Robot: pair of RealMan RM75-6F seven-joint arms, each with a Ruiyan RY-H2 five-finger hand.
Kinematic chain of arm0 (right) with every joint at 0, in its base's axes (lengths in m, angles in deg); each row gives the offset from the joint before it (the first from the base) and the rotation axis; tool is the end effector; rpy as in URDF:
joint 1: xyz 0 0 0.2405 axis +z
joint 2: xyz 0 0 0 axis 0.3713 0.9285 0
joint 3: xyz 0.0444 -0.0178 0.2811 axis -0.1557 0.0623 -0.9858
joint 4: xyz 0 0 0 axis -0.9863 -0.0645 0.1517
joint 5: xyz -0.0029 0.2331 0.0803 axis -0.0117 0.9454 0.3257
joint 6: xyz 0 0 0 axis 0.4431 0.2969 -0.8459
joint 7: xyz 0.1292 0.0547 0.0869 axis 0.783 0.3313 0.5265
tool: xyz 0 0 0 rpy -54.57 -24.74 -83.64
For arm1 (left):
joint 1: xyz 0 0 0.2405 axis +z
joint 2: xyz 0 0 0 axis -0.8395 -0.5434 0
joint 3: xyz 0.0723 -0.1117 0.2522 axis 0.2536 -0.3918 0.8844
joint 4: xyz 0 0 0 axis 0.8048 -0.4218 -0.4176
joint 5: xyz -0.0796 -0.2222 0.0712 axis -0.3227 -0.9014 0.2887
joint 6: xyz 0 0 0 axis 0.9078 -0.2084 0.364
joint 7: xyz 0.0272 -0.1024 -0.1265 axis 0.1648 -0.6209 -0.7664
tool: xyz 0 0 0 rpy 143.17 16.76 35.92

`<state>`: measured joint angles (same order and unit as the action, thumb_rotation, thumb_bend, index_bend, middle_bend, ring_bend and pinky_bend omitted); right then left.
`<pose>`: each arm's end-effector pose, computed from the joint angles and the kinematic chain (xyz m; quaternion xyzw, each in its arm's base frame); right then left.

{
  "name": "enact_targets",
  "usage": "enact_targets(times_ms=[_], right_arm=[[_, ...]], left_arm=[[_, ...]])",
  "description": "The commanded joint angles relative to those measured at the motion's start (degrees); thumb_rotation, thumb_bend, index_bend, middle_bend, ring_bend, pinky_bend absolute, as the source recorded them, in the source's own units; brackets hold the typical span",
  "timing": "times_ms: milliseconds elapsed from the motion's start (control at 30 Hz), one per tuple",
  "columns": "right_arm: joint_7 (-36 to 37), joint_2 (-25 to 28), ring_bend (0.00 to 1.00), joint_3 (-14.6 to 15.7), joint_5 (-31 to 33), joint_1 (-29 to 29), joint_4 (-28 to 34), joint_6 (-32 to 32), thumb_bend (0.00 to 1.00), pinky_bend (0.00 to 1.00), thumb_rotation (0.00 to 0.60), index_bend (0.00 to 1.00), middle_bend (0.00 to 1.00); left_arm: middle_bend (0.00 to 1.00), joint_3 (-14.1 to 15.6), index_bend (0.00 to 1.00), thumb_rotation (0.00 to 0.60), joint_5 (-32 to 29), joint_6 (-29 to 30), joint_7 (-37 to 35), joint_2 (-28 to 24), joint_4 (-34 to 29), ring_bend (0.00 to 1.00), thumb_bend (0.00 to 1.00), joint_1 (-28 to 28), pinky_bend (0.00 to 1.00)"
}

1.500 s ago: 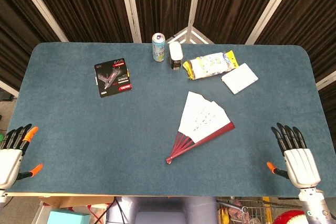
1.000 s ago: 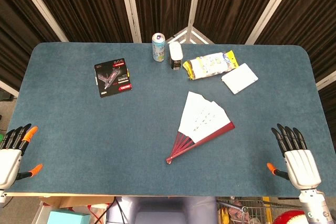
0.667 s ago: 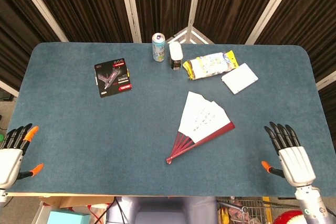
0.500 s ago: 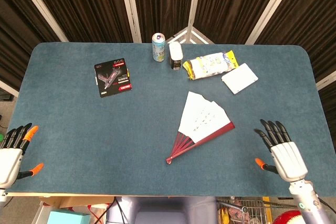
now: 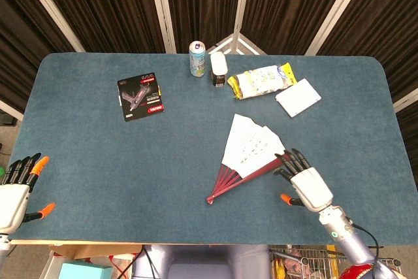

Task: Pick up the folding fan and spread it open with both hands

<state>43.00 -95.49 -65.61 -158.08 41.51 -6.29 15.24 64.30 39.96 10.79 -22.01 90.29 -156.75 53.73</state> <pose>-0.2962 -0.2762 -0.0095 0.7426 -0.3078 0.4491 0.3901 -0.3346 0.1802 0.1232 -0.6256 -0.3966 -0.3532 0.5714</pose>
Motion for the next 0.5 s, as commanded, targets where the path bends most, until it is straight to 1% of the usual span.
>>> enact_targets(times_ms=[33,133,500], right_arm=[[0.7,-3.6,0.02,0.4,-0.2,1.4,-3.0,-1.3,0.18,0.0,0.6,0.39,0.13],[0.8,-6.8,0.02,0.5,0.0,2.2,-6.1,-1.8,0.18,0.0,0.6,0.39,0.13],[2.1,-15.3,0.02,-0.4,2.7,3.9,-14.0,-3.3,0.17,0.0,0.6,0.42,0.13]], left_arm=[[0.0,0.0,0.0,0.6,-0.1,-0.1,-0.1,0.0,0.0,0.0,0.0,0.0,0.0],[0.0,0.0,0.0,0.6,-0.1,-0.3,0.0,0.0,0.0,0.0,0.0,-0.2,0.0],[0.0,0.1,0.0,0.6,-0.2,-1.1,0.2,0.1,-0.1,0.0,0.0,-0.5,0.0]])
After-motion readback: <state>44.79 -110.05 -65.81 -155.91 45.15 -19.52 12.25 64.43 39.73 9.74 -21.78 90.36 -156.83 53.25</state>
